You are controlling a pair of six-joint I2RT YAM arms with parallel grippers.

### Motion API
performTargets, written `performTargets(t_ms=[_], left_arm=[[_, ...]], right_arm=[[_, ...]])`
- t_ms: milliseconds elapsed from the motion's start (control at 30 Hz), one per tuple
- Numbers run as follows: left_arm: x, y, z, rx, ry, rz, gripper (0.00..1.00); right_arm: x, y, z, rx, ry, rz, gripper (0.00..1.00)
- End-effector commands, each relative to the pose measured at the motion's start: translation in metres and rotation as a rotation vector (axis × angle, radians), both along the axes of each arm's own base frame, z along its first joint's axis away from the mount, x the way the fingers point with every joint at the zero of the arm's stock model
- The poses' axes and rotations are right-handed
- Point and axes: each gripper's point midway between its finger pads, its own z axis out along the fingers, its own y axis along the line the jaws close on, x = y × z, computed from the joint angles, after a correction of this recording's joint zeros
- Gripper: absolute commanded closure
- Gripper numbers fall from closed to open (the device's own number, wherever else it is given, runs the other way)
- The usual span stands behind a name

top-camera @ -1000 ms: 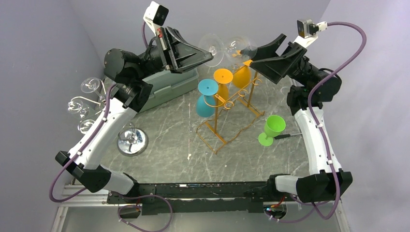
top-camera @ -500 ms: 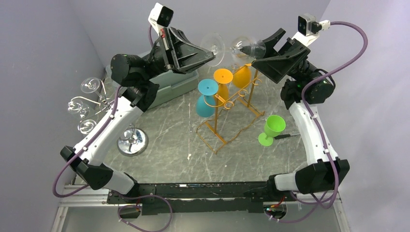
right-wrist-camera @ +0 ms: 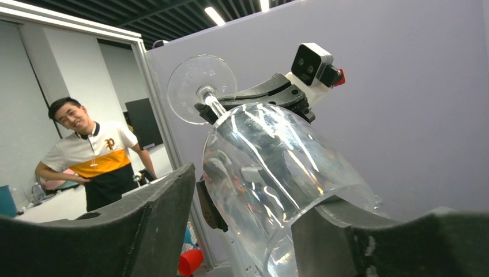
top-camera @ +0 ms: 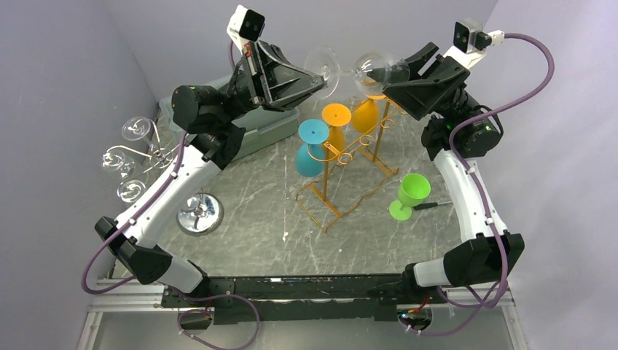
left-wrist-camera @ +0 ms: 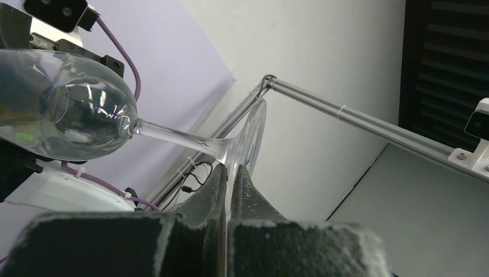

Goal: Take the wine glass off the wine glass rack

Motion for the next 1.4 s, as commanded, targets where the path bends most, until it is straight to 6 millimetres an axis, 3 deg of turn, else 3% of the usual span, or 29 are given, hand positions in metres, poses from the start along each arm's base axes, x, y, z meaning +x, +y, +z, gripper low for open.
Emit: performTargets(t_ms=[0,233,433,633,833,933,1000,1367], left_arm=[[-0.021,0.025,0.024,-0.110,-0.054,0.019,1.00],[-0.027,0.029,0.029,-0.119,-0.057,0.019,1.00],[-0.021,0.028,0.024,-0.111,-0.021,0.039,0.96],[-0.014,0.026,0.016,-0.090,-0.002,0.084,0.75],[-0.011,0.028,0.009,-0.037,-0.005,0.184,0.34],[-0.009,0.030,0.003,0.002,-0.012,0.252,0.20],[-0.008,0.032,-0.003,0.034,-0.011,0.301,0.02],[-0.003,0.058,-0.048,0.299,-0.074,0.609,0.00]], right_arm=[[-0.043,-0.008,0.023,0.065,-0.161,0.020,0.42],[-0.051,-0.010,0.029,0.081,-0.190,0.030,0.65],[-0.059,-0.009,0.034,0.076,-0.210,0.025,1.00],[-0.064,-0.009,0.037,0.061,-0.217,-0.024,1.00],[-0.065,-0.007,0.041,0.029,-0.198,-0.115,1.00],[-0.064,-0.007,0.041,0.009,-0.186,-0.163,1.00],[-0.060,-0.006,0.041,-0.012,-0.163,-0.192,1.00],[-0.034,-0.002,0.036,-0.127,-0.051,-0.293,1.00]])
